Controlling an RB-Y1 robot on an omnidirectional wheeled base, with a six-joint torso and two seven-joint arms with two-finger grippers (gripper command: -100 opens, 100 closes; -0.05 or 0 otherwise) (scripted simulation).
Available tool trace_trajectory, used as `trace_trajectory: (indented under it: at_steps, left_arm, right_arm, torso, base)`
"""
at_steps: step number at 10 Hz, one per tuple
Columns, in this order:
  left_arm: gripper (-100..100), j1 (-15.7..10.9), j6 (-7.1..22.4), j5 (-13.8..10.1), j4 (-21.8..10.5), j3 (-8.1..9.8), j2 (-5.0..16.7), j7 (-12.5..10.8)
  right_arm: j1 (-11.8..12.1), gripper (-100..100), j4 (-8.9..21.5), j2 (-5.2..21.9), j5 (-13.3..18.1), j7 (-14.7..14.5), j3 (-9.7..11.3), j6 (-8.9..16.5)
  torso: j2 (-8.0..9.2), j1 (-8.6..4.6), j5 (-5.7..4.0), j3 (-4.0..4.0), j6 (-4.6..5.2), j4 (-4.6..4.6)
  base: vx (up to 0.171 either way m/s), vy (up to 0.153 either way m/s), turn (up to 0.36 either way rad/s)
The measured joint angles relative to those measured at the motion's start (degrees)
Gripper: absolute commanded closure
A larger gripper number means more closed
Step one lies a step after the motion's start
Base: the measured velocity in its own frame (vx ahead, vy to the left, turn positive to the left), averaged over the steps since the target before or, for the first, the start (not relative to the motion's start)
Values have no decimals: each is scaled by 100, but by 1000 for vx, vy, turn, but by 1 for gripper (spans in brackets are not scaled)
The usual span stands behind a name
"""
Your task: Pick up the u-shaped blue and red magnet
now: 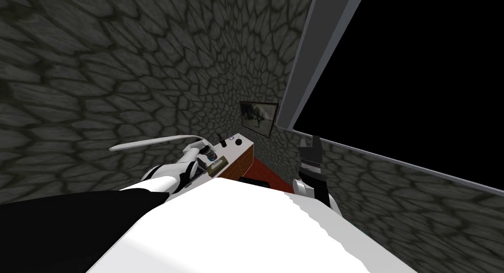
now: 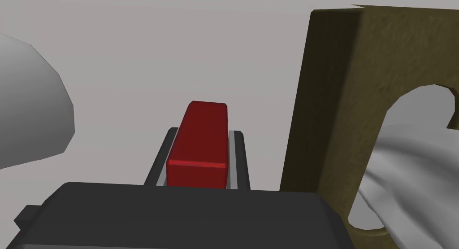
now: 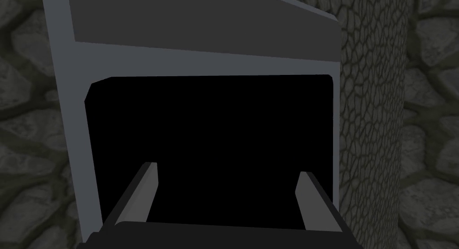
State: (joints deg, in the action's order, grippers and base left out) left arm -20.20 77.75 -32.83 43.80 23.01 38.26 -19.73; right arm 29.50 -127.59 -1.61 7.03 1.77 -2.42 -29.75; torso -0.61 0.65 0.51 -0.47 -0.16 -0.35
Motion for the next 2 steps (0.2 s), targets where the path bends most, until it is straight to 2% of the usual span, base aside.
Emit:
trace_trajectory:
  at_steps: [1,2]
  left_arm:
    - [100,-6,79,162,56,136,-51,73]
    - [0,-3,95,180,62,150,-55,83]
  right_arm:
    - [-1,0,0,0,0,0,1,0]
    - [-2,0,0,0,0,0,1,0]
  torso:
    - [7,-2,-1,3,5,0]
    - [15,7,1,7,8,2]
  base:
    - [13,-18,9]
    - [0,0,0]
